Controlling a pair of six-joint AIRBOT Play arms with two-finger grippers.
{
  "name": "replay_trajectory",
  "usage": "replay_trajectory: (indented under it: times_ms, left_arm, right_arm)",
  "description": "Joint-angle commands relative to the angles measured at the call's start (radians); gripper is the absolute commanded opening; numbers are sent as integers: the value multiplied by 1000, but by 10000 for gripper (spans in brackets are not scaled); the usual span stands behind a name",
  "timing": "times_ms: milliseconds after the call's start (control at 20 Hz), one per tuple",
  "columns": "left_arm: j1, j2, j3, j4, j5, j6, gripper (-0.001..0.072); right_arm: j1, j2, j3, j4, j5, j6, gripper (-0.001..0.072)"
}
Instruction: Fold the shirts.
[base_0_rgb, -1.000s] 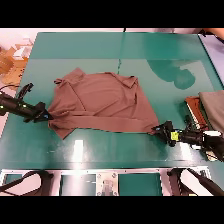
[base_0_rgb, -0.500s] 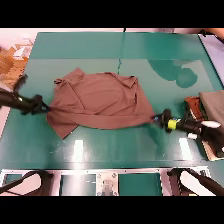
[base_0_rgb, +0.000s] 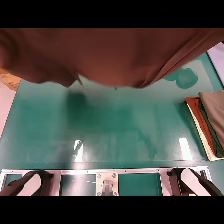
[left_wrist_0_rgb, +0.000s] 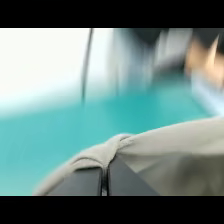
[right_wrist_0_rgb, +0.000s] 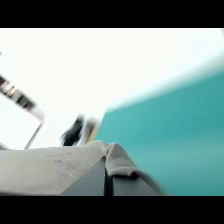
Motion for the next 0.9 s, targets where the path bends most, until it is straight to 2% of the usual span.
replay_trajectory:
  times_ms: [0, 100, 200, 350, 450, 600, 700, 850]
  left_arm:
    - [0, 60, 278, -20, 168, -13, 25]
    - [0, 90, 273, -17, 189, -12, 25]
    - [0, 90, 268, -15, 158, -13, 25]
    - [0, 89, 159, -18, 90, -35, 25]
    - [0, 89, 12, -24, 23, -38, 25]
    - [0, 60, -268, -44, -18, 1, 25]
    - [0, 5, -451, -89, 12, 61, 25]
    - [-18, -127, -683, -130, 115, 146, 25]
  right_arm:
    - [-132, 19, 437, -6, -8, 98, 13]
    - [-199, 24, 563, -26, -55, 119, 13]
    - [-233, 48, 575, -48, -114, 119, 13]
    - [-230, 49, 520, -79, -71, 119, 13]
    - [-227, 48, 392, -79, -62, 105, 14]
    - [-106, 22, 121, -83, -84, -11, 14]
    - [52, -40, -85, -159, -172, -84, 14]
    - [221, -212, -291, -273, -351, -128, 14]
